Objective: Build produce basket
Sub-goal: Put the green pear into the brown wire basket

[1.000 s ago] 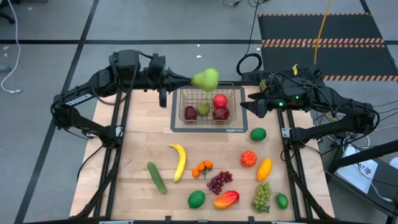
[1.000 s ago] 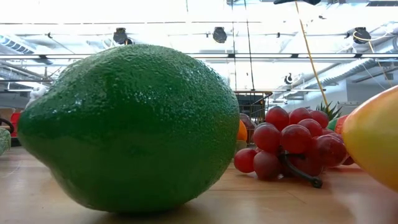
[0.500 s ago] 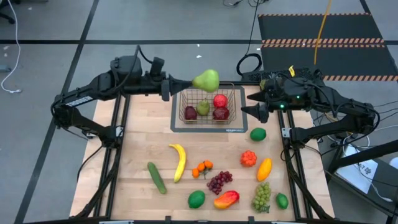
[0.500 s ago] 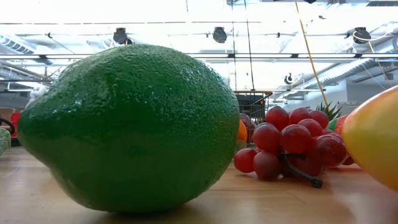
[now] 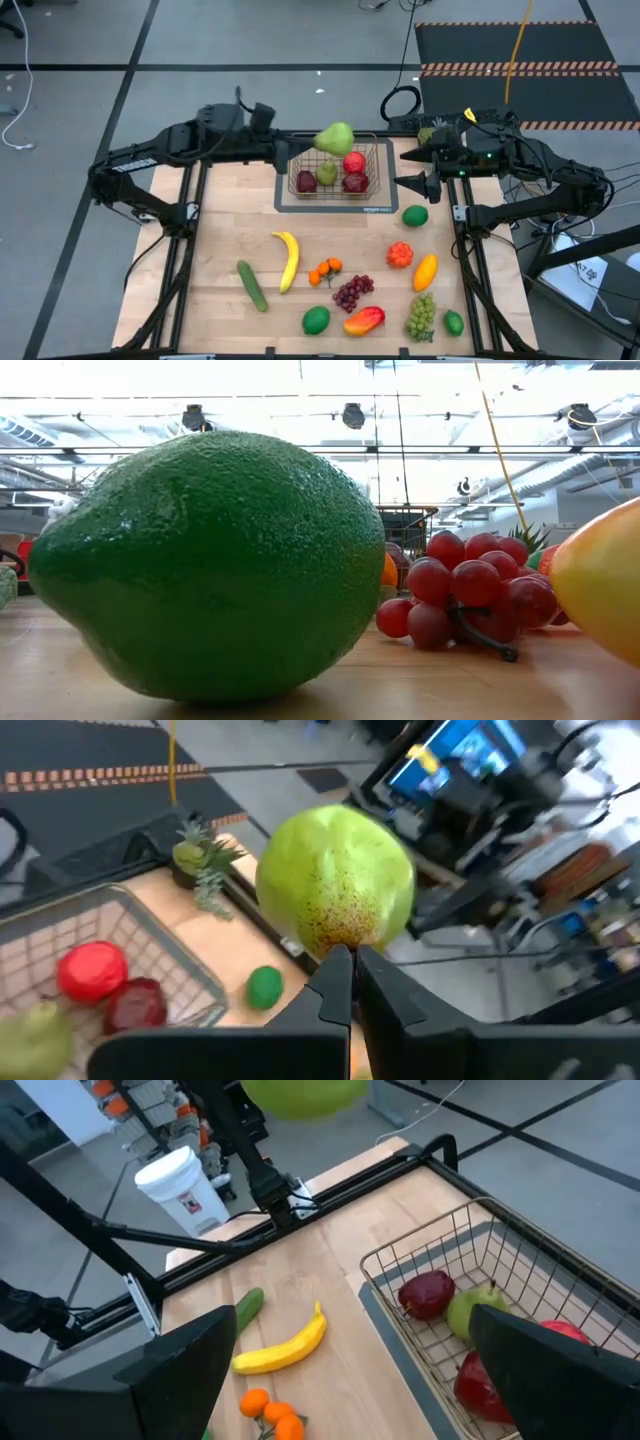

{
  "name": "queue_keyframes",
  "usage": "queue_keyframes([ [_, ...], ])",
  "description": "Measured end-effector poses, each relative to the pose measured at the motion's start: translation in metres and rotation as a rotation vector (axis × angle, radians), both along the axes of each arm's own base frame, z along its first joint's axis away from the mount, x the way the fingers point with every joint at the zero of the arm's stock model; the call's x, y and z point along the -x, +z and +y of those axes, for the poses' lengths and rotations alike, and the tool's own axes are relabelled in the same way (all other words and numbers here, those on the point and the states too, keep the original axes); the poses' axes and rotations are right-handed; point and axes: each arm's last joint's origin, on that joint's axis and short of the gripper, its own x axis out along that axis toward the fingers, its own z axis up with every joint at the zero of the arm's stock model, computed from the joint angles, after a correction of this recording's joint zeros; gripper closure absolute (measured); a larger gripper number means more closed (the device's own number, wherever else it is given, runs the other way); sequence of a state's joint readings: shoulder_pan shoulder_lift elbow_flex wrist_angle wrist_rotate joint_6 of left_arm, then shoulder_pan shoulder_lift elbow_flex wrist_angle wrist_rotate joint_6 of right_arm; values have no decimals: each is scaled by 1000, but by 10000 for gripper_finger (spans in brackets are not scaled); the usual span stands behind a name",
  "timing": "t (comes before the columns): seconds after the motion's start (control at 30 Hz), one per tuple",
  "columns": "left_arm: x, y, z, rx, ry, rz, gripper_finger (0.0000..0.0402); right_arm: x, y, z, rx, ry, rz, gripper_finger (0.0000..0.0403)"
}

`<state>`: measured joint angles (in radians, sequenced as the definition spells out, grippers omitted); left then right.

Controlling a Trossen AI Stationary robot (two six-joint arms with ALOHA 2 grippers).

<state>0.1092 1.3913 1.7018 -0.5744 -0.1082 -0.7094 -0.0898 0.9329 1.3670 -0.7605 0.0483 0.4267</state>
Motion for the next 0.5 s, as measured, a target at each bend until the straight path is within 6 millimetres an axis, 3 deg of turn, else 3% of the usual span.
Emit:
queue_keyframes([
  [0.23,-14,-35,33,-41,-36,255,398,-1,0,-2,18,-56,5,8],
  [0.5,-32,-67,109,-82,-183,290,398,-2,-1,-7,8,-248,-4,8],
])
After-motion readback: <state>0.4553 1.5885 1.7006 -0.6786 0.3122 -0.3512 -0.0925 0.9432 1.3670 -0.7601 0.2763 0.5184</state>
